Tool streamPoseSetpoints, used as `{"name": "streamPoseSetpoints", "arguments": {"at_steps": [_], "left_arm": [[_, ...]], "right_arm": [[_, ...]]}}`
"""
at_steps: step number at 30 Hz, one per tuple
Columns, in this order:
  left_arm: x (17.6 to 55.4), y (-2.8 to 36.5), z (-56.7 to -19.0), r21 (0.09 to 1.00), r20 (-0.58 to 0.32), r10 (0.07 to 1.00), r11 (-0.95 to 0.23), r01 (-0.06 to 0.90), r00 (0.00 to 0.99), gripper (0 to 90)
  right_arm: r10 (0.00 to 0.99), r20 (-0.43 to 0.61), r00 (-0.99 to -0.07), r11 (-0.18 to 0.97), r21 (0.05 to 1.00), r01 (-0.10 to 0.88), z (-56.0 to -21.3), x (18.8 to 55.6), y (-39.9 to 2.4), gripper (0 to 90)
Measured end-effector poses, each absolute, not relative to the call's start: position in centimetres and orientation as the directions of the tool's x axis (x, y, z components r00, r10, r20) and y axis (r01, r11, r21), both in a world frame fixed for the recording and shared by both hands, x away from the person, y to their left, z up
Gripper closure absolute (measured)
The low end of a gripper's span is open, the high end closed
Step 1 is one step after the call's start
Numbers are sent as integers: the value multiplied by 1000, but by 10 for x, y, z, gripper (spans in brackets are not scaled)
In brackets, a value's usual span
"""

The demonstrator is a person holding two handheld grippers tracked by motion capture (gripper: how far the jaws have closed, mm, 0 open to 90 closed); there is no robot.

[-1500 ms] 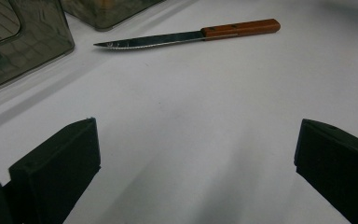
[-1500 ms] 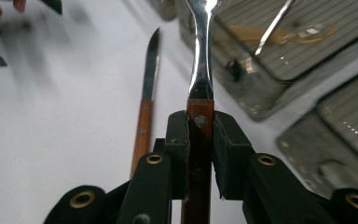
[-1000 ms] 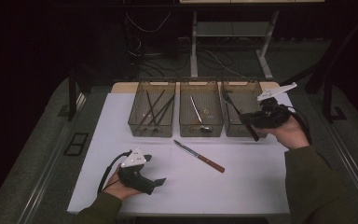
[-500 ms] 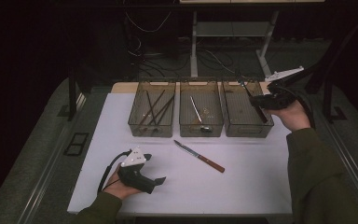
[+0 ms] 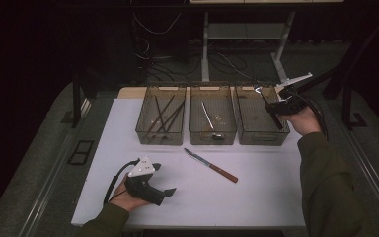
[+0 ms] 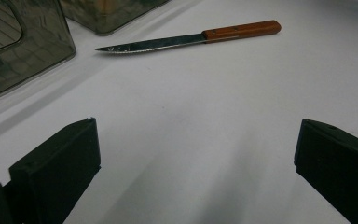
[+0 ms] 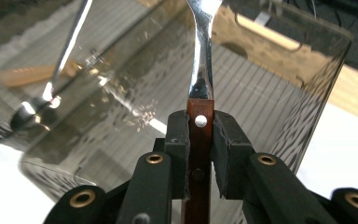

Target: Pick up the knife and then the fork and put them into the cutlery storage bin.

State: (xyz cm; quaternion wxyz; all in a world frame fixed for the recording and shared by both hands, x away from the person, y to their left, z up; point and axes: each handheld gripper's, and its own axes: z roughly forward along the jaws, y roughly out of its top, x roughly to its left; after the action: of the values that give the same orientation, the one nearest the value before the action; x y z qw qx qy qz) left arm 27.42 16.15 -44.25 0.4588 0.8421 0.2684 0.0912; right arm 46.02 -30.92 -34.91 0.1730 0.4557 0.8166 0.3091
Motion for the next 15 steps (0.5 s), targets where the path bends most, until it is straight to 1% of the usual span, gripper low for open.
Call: {"name": "streamPoseSetpoints", "arguments": {"at_steps": [15], "left_arm": [[273,160,-443,819,-98,534,-437,373,840,0]], "right_arm": [[855,-9,-519,421,596,684,-383,461,-313,762]]}}
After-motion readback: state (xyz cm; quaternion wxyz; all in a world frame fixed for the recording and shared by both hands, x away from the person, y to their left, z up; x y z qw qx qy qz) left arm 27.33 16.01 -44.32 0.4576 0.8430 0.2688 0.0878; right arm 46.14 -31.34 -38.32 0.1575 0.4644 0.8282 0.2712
